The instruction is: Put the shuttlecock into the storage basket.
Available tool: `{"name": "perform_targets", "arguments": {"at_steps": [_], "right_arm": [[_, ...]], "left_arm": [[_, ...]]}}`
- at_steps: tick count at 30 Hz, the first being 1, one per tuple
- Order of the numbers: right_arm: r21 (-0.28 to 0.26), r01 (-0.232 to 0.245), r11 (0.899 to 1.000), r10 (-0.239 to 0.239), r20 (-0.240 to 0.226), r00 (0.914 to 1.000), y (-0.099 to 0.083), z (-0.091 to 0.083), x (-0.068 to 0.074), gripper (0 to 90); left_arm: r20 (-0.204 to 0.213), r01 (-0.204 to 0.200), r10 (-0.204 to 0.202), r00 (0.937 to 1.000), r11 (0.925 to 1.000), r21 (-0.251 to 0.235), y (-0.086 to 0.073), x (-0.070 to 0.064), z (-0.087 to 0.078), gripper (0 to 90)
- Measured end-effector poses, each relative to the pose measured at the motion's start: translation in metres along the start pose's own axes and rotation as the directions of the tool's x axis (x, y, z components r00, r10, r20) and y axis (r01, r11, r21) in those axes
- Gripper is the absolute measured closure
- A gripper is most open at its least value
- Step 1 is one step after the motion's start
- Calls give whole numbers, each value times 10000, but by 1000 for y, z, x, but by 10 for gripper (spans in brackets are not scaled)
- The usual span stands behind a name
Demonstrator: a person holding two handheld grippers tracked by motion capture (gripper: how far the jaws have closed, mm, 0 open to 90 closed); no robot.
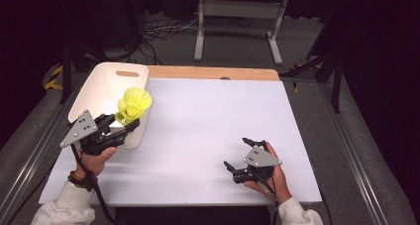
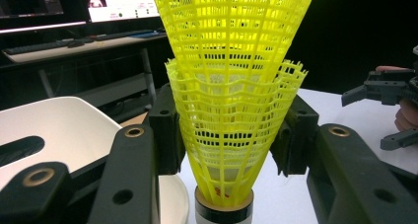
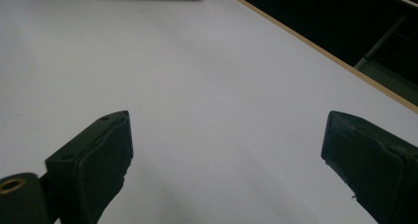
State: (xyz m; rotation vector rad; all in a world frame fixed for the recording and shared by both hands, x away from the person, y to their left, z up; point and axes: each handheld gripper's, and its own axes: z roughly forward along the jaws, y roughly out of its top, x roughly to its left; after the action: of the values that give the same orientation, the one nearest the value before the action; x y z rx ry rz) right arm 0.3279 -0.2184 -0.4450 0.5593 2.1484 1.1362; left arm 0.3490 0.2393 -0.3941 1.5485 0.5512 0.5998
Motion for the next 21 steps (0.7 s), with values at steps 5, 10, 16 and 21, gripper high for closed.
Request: {"name": "perform_targets", "arguments": {"at_steps": [5, 10, 16, 21], "right_arm": [[1, 3, 10000, -3, 3, 10000, 0, 0, 0, 61], [-9, -29, 10000, 29, 13, 10000, 0, -1, 0, 61], [-29, 28, 10000, -28, 14, 10000, 1, -1, 0, 61], [-14, 18, 10000, -18, -5, 10000, 1, -1, 0, 61]], "left_arm": [[-101, 81, -83, 9999, 9999, -147, 2, 3, -5, 549], [-238, 23, -27, 9997, 9998, -198, 4, 5, -9, 548], [-323, 17, -28, 9995, 9995, -322, 6, 7, -14, 549], [-413, 126, -143, 9990, 9991, -403, 8, 8, -17, 548]]}}
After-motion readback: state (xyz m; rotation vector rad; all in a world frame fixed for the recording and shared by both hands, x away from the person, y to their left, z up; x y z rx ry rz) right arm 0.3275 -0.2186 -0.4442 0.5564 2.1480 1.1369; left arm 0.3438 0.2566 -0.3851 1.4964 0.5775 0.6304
